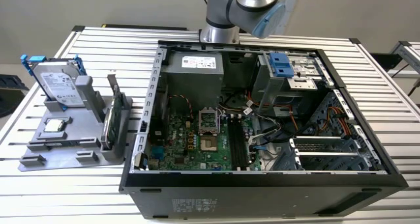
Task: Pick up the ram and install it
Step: 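Pick up the ram and move it above insertion slot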
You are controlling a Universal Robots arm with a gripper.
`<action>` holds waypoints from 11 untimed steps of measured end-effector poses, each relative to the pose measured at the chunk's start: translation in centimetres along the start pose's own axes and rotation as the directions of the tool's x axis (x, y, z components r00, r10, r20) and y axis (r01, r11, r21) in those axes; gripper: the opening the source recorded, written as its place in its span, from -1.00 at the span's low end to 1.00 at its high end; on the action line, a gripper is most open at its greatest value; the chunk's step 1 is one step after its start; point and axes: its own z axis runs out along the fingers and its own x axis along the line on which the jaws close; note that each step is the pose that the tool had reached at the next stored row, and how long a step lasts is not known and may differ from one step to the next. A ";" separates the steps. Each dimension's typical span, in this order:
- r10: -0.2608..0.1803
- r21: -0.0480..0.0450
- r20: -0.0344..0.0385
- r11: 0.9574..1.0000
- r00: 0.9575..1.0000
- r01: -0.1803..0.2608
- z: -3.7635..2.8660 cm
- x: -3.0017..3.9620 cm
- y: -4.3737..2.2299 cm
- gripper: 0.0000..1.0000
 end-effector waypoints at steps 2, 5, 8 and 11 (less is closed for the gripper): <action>0.000 0.000 0.000 1.000 1.000 0.000 -0.18 0.00 -0.02 -1.00; 0.000 0.000 0.000 1.000 1.000 0.000 -0.44 0.01 -0.05 -1.00; 0.000 0.000 0.000 1.000 1.000 0.000 -0.70 0.02 -0.07 -1.00; 0.000 0.000 0.000 1.000 1.000 0.000 -0.93 0.02 -0.10 -1.00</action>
